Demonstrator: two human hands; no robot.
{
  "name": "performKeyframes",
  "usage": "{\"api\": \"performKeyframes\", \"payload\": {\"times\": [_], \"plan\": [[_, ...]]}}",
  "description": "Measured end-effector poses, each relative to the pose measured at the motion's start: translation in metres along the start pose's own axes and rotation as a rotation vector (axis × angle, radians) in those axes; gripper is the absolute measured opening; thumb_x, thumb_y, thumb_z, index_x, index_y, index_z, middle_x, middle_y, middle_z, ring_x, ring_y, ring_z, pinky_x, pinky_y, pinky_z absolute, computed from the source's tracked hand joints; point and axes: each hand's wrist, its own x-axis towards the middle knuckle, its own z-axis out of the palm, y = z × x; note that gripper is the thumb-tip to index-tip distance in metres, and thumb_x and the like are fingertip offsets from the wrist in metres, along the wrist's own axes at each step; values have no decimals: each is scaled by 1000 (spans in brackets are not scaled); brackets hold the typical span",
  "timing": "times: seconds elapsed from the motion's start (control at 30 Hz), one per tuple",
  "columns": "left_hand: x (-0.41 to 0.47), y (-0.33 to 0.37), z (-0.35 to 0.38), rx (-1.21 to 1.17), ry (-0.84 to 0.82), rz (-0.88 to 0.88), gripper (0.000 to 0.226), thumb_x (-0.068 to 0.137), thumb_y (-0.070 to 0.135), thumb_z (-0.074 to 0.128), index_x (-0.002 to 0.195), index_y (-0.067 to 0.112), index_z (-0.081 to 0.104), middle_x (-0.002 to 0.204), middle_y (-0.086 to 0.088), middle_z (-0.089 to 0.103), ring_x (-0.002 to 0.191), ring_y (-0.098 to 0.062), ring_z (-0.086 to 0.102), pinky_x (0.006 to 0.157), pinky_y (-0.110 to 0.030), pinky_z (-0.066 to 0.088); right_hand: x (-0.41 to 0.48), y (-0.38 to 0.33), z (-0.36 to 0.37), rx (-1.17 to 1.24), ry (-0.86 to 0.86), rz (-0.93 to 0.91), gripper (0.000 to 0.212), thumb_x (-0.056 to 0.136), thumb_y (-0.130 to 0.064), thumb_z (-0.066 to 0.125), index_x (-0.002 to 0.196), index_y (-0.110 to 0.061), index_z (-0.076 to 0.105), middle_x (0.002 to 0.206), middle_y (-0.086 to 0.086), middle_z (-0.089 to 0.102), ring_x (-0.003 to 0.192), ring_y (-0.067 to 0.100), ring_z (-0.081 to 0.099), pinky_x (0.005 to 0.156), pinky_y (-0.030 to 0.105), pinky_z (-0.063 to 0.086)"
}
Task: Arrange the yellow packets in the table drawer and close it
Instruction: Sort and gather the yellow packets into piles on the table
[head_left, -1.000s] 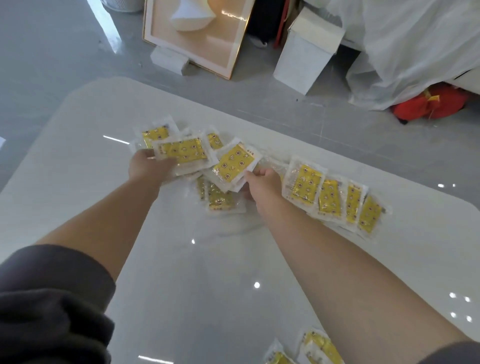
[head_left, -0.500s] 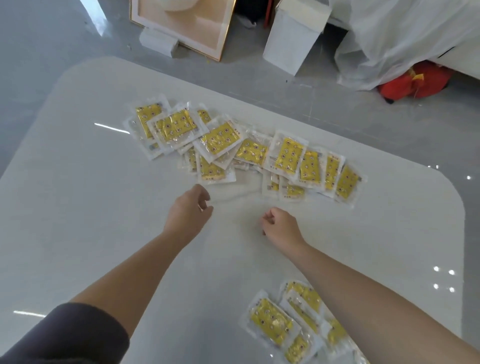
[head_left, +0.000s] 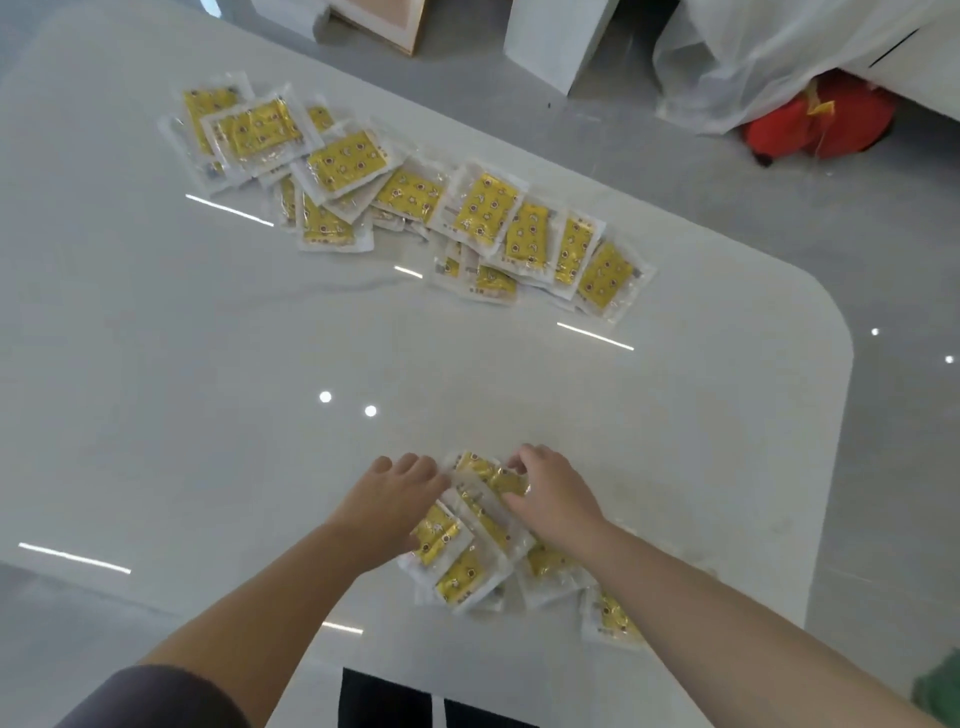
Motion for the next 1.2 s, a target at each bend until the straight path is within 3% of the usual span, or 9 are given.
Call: {"api": "performKeyframes", "payload": {"times": [0.2,0.33,0.43,0.53,0.7,0.83,1.07,1.13,1.2], "plan": [[5,6,23,198,131,59,87,45,44,92,116,16,49,100,-7,62,91,-27,60,89,-49,48,1,3,18,-146,108,-50,34,88,-34,61,119,-26,51,115,-6,53,108,16,49,92,33,39],[0,2,20,166,166,223,58,46,39,93,92,21,62,82,2,60,73,-19,59,77,-40,53,2,1,26,-177,145,-42,42,88,-39,61,125,-26,46,123,-4,49,114,18,47,95,35,38],[-1,5,17,218,97,351,41,52,41,90,84,26,68,99,1,61,89,-21,59,83,-41,52,4,-1,27,-178,156,-12,53,85,-48,64,129,-26,44,127,-4,48,117,18,48,96,37,37],[2,11,21,276,55,370,38,55,43,88,86,29,72,123,-3,57,115,-24,54,95,-43,48,6,-5,28,-252,147,4,60,81,-54,65,130,-26,42,125,-4,50,116,19,48,94,38,35],[7,11,21,247,28,364,39,53,41,89,85,27,70,120,-4,58,101,-21,58,79,-36,52,12,-8,33,-214,127,66,49,79,-54,68,111,-22,49,111,-2,53,104,21,52,88,37,38],[11,14,21,267,89,382,37,61,40,85,91,26,68,122,-4,57,109,-23,55,87,-38,50,16,-8,35,-93,48,70,37,81,-44,70,107,-21,55,107,-2,54,98,20,56,78,33,45],[4,13,26,194,124,381,40,59,12,83,90,19,59,88,-1,58,67,-16,56,66,-30,52,13,-6,32,47,-3,100,26,85,-37,66,92,-23,46,83,-6,56,73,17,55,53,28,36],[2,13,26,104,112,373,53,59,9,83,100,18,51,81,2,59,61,-15,55,61,-28,51,12,-1,28,101,-10,108,20,83,-31,64,92,-21,49,83,-5,56,73,18,55,55,28,39],[0,15,20,61,38,326,57,73,14,76,118,20,41,88,3,62,69,-17,59,69,-28,50,11,3,21,163,-1,134,17,84,-29,63,95,-21,52,82,-6,56,74,17,55,57,28,40]]}}
